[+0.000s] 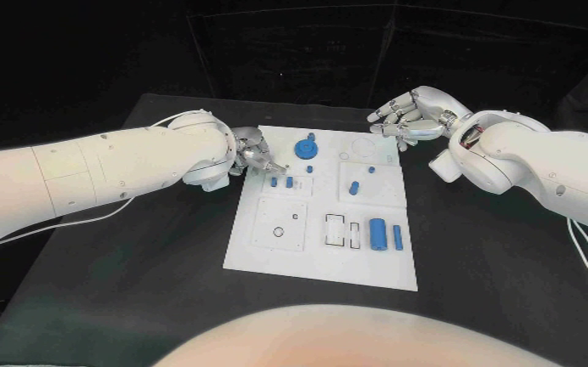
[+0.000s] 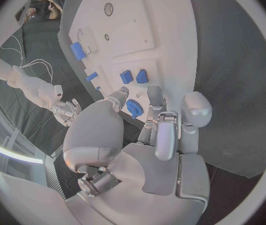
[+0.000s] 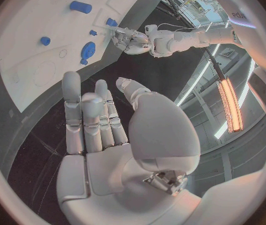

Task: Assemble the parts on the task board

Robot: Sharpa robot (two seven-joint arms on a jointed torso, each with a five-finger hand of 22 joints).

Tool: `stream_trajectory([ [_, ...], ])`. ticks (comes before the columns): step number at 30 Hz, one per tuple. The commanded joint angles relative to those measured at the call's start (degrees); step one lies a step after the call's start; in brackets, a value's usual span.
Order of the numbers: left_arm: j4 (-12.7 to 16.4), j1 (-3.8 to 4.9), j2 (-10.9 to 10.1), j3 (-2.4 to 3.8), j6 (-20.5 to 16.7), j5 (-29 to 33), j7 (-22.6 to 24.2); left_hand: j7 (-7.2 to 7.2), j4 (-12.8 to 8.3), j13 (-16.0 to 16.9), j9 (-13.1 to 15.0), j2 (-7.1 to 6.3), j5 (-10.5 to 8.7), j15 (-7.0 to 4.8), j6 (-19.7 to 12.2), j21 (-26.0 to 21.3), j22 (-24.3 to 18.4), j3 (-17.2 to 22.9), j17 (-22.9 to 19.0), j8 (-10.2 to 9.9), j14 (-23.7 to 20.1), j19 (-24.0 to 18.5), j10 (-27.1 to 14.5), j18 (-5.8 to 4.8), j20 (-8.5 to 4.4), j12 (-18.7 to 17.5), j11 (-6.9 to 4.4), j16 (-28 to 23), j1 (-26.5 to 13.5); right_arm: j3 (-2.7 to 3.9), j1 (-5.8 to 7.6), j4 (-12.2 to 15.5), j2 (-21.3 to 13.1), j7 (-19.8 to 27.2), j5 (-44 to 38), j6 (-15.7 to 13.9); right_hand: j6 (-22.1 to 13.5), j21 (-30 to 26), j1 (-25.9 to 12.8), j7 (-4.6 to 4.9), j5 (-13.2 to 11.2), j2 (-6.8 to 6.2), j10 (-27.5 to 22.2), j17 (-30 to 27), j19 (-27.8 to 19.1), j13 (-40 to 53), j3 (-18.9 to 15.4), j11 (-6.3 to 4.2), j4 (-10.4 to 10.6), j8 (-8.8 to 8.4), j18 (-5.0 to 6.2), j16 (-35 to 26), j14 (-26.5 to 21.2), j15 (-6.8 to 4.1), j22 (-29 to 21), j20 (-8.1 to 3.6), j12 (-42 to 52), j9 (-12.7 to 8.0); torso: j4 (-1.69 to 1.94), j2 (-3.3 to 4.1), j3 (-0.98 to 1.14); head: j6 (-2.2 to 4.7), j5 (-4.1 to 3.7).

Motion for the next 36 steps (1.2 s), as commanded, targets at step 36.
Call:
stream_trajectory([
  [36,-13.46,-0.24,12.89,-0.92,-4.72,-21.46,30.77,1.89,-13.42,-22.35,-13.39,-1.45,0.27,2.99,7.67,-21.42,-23.00,5.31,-18.61,-13.18,-1.77,-6.97,-13.81,3.86,2.50,-27.97,3.35,-15.16,21.48,0.03,0.09,-0.46,0.93,0.58,-0.04,0.53,-0.40,-0.20,-0.36,-0.01,0.34,0.41,-0.25,0.01,0.28,-0.10,-0.01,0.24,0.25,0.40,0.81,-0.27,0.08,0.20,-0.05,0.25,0.33,0.02,-0.28,0.26,0.07,-0.01,-1.38],
])
